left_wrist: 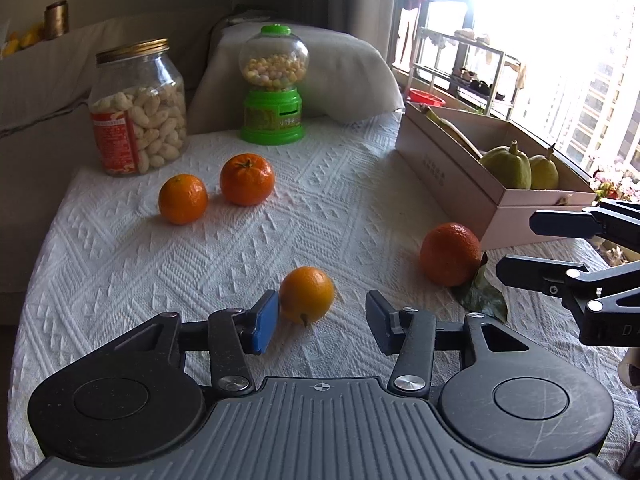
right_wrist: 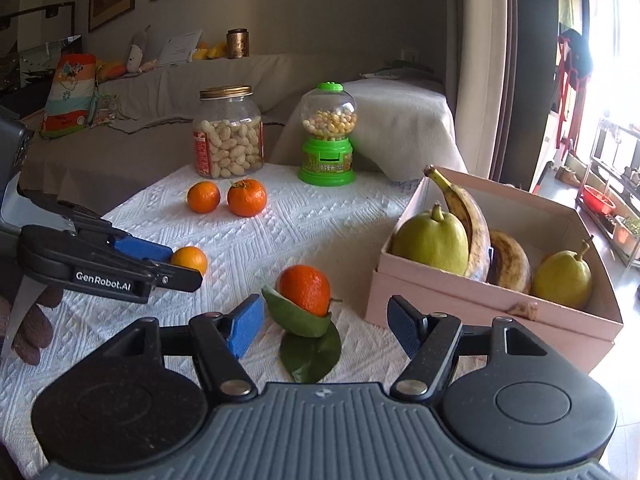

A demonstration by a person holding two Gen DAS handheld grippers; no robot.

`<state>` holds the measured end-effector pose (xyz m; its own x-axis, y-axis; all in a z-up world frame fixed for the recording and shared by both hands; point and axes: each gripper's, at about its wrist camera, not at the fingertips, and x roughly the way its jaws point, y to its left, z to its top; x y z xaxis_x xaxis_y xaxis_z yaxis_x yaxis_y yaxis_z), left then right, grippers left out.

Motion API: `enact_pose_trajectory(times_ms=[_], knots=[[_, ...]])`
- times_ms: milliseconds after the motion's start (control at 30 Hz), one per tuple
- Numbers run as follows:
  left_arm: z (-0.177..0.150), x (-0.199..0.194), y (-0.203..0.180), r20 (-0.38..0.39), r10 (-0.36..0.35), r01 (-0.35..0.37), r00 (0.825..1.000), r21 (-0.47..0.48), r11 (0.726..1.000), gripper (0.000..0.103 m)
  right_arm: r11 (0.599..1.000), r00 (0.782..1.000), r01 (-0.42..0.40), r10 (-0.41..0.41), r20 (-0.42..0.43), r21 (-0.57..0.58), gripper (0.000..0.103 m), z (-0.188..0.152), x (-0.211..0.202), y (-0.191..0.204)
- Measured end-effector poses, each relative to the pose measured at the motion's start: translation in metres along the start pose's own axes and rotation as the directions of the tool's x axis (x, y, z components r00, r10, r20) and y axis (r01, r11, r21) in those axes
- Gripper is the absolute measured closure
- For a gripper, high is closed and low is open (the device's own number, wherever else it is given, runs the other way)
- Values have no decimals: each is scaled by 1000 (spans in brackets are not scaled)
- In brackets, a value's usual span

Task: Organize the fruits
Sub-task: 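Grasp the leafy mandarin with the right gripper while the left grasps a small orange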

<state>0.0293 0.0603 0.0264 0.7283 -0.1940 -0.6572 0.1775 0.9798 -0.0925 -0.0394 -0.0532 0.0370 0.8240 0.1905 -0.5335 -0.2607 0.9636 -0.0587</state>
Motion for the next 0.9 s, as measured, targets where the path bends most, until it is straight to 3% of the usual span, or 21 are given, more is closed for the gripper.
enact_pose_trajectory(times_ms=[67, 133, 233, 467, 667, 900], knots=[[0, -2, 1, 2, 2, -2, 1000, -9, 1000, 50, 999, 1000, -23, 23, 4, -25, 55, 6, 9, 8], [1, -4, 4, 3, 5, -5, 1000, -21, 1000, 50, 998, 999, -43, 42, -7, -53, 61, 12, 21, 16], [1, -5, 8, 1, 6, -6, 1000, -32, 999, 50, 997, 1000, -11, 11, -2, -82, 67, 19, 38, 24], [-2, -4, 12, -10, 11, -11, 1000, -46, 999, 50, 999, 1000, 8, -10, -29, -46, 68, 27, 59, 17], [-3, -4, 15, -6, -2, 1, 1000, -71, 997, 50, 993, 995, -100, 100, -2, -59, 68, 15, 38, 27], [-1, -6, 20, 1, -7, 7, 1000, -95, 995, 50, 961, 963, -267, 265, -42, -71, 68, 1, 19, 49]])
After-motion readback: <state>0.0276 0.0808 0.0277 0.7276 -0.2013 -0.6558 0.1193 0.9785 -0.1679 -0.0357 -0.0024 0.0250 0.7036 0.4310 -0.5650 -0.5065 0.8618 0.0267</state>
